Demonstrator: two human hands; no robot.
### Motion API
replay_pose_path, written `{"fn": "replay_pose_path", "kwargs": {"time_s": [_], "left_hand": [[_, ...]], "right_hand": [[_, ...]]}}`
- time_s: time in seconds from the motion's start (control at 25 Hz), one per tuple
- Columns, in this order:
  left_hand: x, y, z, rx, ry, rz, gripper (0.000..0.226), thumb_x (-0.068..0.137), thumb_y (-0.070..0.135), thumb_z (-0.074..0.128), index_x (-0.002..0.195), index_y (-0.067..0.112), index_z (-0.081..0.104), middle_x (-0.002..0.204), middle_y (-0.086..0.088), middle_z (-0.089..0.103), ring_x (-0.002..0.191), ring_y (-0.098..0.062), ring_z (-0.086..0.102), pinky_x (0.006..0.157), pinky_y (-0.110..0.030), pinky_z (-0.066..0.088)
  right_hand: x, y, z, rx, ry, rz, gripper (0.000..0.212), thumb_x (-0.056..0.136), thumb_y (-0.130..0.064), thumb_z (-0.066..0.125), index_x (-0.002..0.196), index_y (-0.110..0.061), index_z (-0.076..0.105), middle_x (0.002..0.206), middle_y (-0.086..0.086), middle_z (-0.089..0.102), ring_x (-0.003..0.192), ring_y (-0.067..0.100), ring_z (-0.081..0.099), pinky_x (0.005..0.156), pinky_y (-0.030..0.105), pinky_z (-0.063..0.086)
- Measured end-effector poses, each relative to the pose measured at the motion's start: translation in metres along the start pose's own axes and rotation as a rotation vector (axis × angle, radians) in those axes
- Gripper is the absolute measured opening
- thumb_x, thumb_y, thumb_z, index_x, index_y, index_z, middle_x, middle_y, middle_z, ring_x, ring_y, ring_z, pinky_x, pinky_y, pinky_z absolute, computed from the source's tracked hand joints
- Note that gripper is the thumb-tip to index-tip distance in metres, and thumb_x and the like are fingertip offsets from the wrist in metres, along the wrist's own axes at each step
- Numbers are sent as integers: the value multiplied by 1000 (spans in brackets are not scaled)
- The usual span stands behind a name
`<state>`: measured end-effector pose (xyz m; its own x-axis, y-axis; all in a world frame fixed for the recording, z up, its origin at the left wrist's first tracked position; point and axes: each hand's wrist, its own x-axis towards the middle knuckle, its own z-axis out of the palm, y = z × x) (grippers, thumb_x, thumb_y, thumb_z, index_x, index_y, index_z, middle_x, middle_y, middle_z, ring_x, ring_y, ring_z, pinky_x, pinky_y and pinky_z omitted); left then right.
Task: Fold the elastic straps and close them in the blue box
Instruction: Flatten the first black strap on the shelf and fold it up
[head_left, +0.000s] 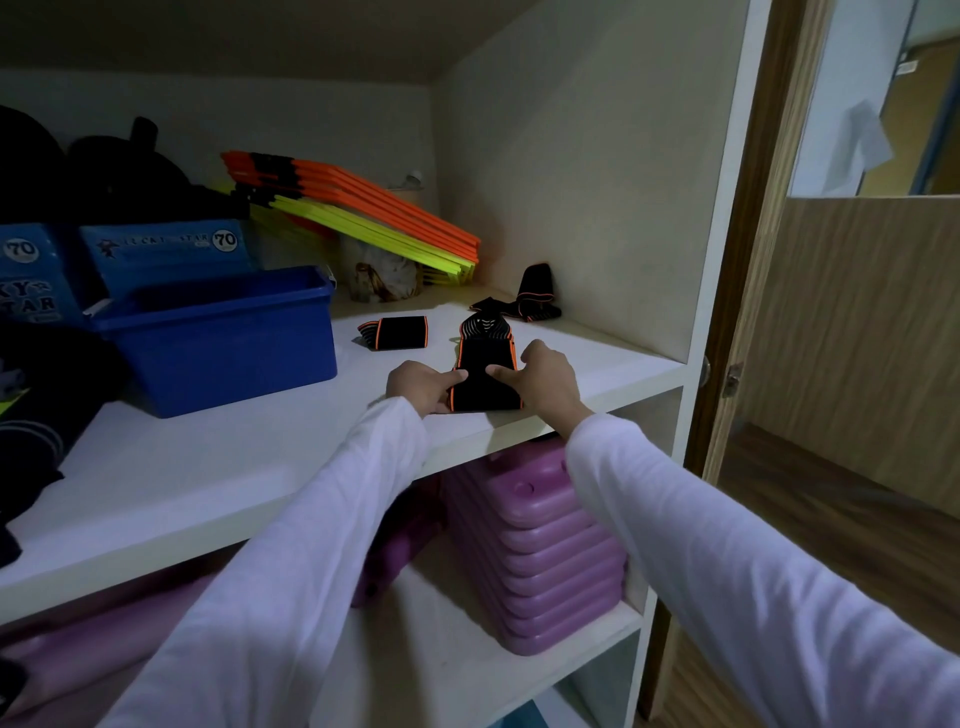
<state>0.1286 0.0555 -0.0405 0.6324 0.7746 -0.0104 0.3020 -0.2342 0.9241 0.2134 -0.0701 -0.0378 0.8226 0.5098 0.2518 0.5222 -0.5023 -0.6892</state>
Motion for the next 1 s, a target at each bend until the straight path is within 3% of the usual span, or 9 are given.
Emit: {"fn": "replay_pose_path", "kwargs": {"time_s": [0.08,0.16,0.28,0.44,0.56,0.72,0.84,0.92,1.0], "left_hand": [[-2,1,2,69,39,16,39,81,30,71,56,7,53,60,-5,59,44,-13,61,66,-25,51],[-3,4,3,101,50,6,42,80,34,71,54,8,51,56,-3,57,35,-8,57,59,-19,46],[-6,8,3,158,65,32,41,80,33,71,55,10,49,46,2,55,41,-16,56,57,-24,46],[-11,4,5,283,88,326,13,86,16,65,87,3,68,90,-11,64,91,-30,60,80,-36,47],[-17,6,7,419,37,457,26,93,7,52,112,2,68,121,-16,63,116,-29,56,99,-33,42],[-18,2,3,422,-91,394,38,91,28,58,125,11,63,130,-9,61,122,-23,55,103,-28,40],[-15,-8,-6,497,-154,344,82,60,58,69,133,26,55,132,-8,57,123,-24,53,108,-40,42],[-14,-12,-7,590,-150,324,78,61,53,69,134,34,50,131,-9,53,124,-27,50,106,-44,42],[-15,-12,-8,547,-131,320,59,63,49,67,119,37,52,128,-7,55,122,-27,51,103,-45,44]], "right_hand": [[-2,4,3,-56,29,-95,45,89,-37,59,115,-1,53,114,19,58,107,33,55,77,33,40],[-3,6,6,-128,54,-240,33,92,-27,55,114,-2,57,113,19,56,110,34,51,84,35,40],[0,7,4,-193,-6,-402,23,93,-9,48,109,-2,63,111,19,59,108,34,52,83,34,39],[-1,9,-6,-212,-127,-422,29,94,-22,52,116,-8,63,118,13,61,110,28,55,82,27,38],[-5,13,-12,-144,-250,-385,48,85,-33,65,127,-11,57,125,9,57,116,23,52,88,25,37],[-4,17,-18,-130,-304,-373,57,81,-23,70,135,-13,51,136,7,53,125,22,48,97,24,36],[-3,18,-16,-86,-264,-379,51,81,-18,69,130,-13,55,130,10,59,120,24,53,93,25,39],[-2,18,-14,12,-246,-352,42,81,-14,68,122,-11,60,118,12,64,112,26,57,90,28,43],[0,18,-14,70,-239,-317,34,79,-13,67,113,-11,63,105,10,65,105,26,59,87,31,46]]}}
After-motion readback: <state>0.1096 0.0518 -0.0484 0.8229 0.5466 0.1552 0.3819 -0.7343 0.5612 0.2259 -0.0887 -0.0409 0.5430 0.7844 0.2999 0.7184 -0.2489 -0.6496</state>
